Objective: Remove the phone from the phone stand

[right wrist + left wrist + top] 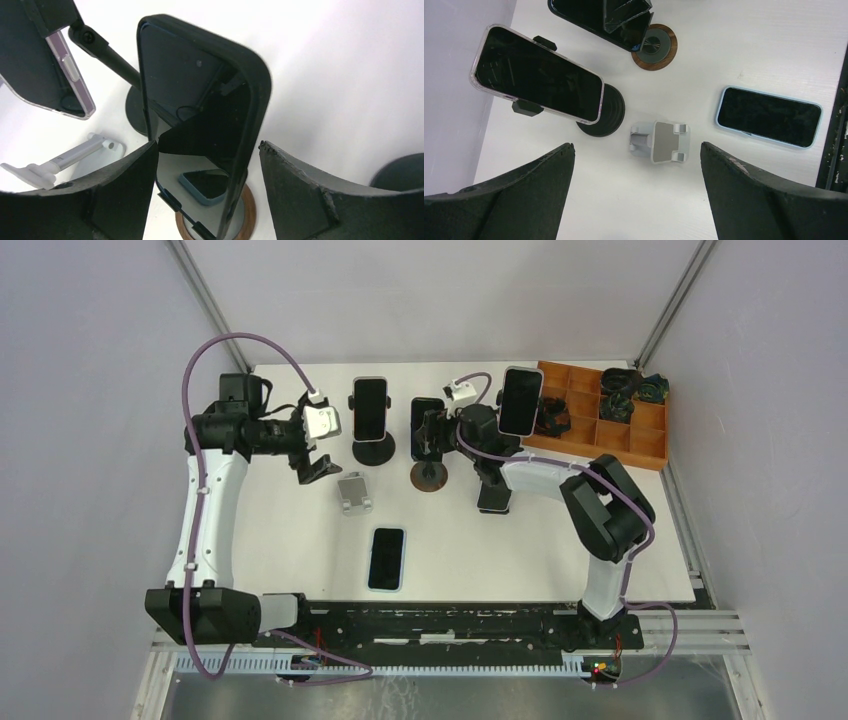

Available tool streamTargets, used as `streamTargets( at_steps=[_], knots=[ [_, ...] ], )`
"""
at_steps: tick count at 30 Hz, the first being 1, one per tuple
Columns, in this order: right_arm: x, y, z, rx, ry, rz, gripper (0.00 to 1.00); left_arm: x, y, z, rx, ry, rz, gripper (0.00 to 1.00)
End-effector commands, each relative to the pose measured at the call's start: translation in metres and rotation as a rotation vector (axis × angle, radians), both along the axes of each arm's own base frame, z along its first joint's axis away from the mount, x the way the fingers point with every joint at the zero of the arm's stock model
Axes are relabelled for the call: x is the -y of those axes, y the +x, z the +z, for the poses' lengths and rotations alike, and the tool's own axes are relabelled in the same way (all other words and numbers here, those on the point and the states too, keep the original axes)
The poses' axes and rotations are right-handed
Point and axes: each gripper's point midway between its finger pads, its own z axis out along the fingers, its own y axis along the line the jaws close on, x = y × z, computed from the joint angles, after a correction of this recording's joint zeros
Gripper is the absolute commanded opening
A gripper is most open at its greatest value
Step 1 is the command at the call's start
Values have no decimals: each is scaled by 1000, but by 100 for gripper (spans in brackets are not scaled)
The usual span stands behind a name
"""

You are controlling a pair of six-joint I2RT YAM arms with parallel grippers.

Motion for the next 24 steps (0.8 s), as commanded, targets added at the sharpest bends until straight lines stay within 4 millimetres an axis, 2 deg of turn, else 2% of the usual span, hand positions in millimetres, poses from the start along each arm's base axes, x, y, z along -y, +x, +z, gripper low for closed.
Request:
streamTargets(
  at_steps=[1,5,9,14,20,22,24],
  knots=[
    [-20,-4,-3,-1,72,95,78,2,-11,5,-23,-20,17,100],
    [-24,-6,-14,-28,84,111,76,3,-14,9,-8,-26,9,100],
    [-28,-9,-13,-25,108,128,61,2,-14,8,-7,-17,15,100],
    [-28,-14,10,26,145,151,40,2,-17,2,-12,-11,7,100],
    [-35,-25,35,68,197,220,7,6,-23,-6,-23,-27,-22,100],
    [-39,-30,47,82,225,251,0,8,-25,-9,-39,-41,-28,100],
    [-40,-37,61,96,257,279,0,10,-26,-11,-52,-59,-35,100]
  ],
)
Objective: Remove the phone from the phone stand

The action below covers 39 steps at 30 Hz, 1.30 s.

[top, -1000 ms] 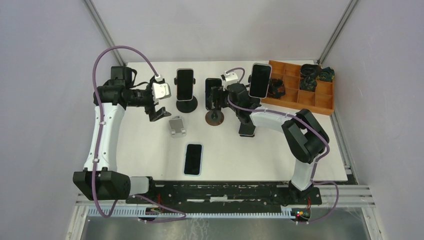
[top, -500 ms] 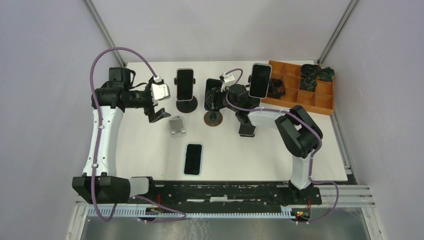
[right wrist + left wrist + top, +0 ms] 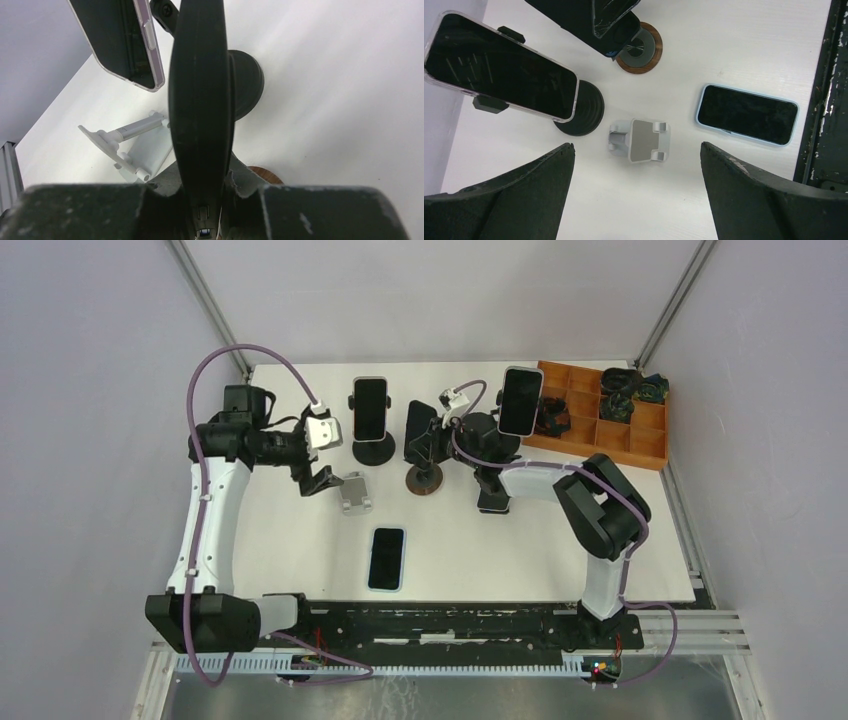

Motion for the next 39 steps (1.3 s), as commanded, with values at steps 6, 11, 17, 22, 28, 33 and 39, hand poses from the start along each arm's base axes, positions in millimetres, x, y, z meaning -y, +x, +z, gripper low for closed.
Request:
streamTargets(
  at_steps=[6,11,17,22,28,33,39],
  knots=[
    [-4,-48,129,92,333,156,0,24,-6,20,-47,-191,-6,100],
    [3,-102,176,100,516,286,0,36,-20,44,-52,-299,-32,100],
    [12,-151,205,121,618,410,0,31,-23,62,-67,-278,24,100],
    [16,-180,224,128,690,514,0,30,-34,98,43,-317,80,100],
    [11,-201,246,149,766,598,0,36,-57,42,-40,-345,56,100],
    [3,-217,261,135,835,681,0,42,-79,28,-76,-352,-37,100],
    [-15,-231,267,112,869,737,0,53,-93,30,-104,-420,-129,93]
  ],
)
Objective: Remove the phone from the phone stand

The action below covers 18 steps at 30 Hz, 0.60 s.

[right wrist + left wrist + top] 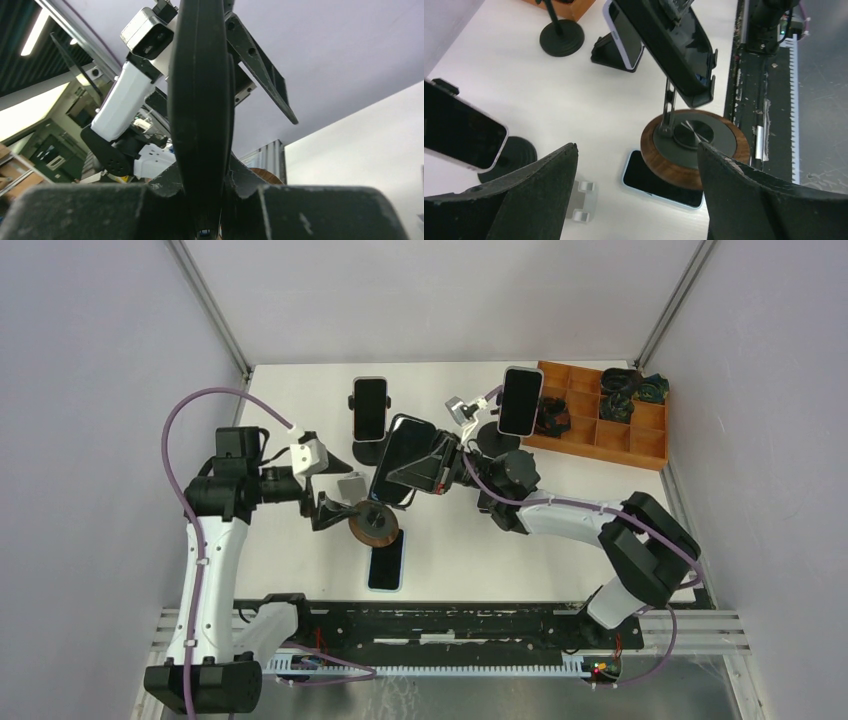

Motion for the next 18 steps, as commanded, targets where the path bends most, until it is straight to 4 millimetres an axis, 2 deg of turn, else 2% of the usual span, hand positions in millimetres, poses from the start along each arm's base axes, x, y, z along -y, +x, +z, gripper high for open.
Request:
streamTargets(
  at_steps=[1,9,14,18],
  knots=[
    [6,-26,65,132,209,53,0,14,-21,8,22,-92,-131,92],
    [-6,-28,68,130,222,68,0,25,-47,-6,-74,-116,-259,87],
    [-15,-31,71,137,232,86,0,31,-48,-5,-79,-130,-300,81],
    [-20,-35,71,140,234,98,0,34,-44,-2,-81,-137,-313,71]
  ],
)
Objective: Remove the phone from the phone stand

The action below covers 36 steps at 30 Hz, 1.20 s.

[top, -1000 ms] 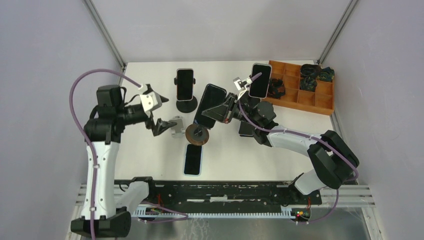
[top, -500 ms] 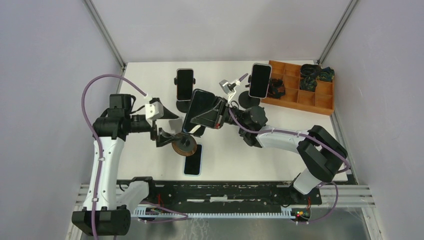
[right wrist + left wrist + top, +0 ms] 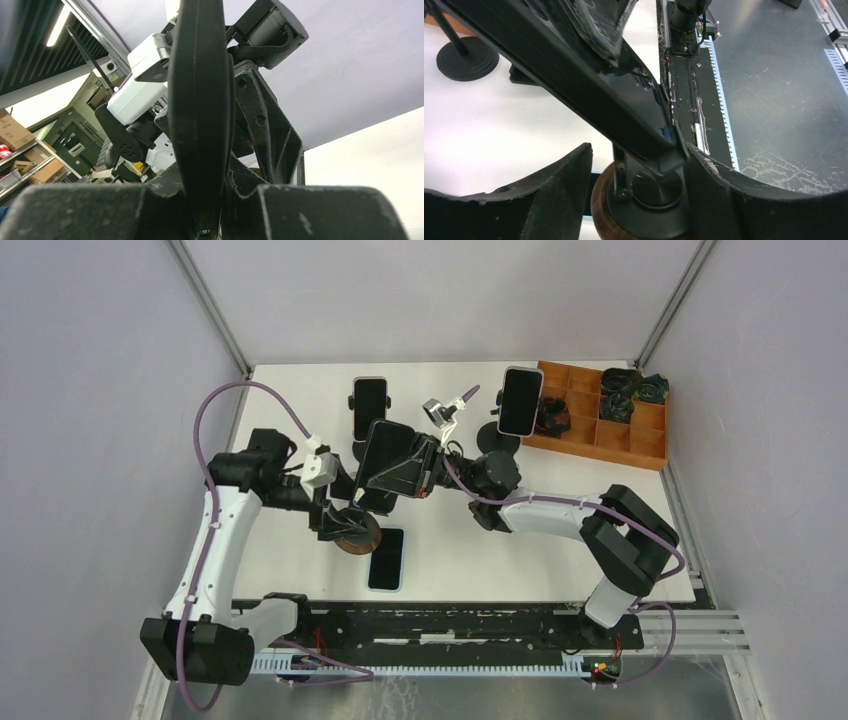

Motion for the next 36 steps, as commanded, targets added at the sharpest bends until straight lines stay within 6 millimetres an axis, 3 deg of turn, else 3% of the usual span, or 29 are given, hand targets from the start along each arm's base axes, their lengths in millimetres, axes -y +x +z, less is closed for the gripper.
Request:
streamTargets(
  at_steps=[1,4,18,19,22,26,29,33,36],
  knots=[
    [13,-18,61,126,199,6,0,6,3,16,58,-53,-38,67],
    [14,-20,61,133,202,11,0,6,8,17,68,-42,-38,53],
    [28,-30,73,105,262,34,0,2,11,16,234,-3,-65,7],
    [29,-30,75,97,271,40,3,2,11,17,244,-4,-66,5],
    [32,-29,77,81,282,38,27,2,10,16,265,-4,-71,2],
    [37,-16,73,41,262,-12,43,2,8,17,278,-4,-73,2],
    [44,-4,65,2,251,-69,41,2,7,18,287,-6,-73,2],
    [46,3,56,-47,245,-86,18,3,6,18,278,-12,-73,2],
    [47,5,54,-65,249,-87,15,2,6,16,274,-9,-72,2]
  ],
)
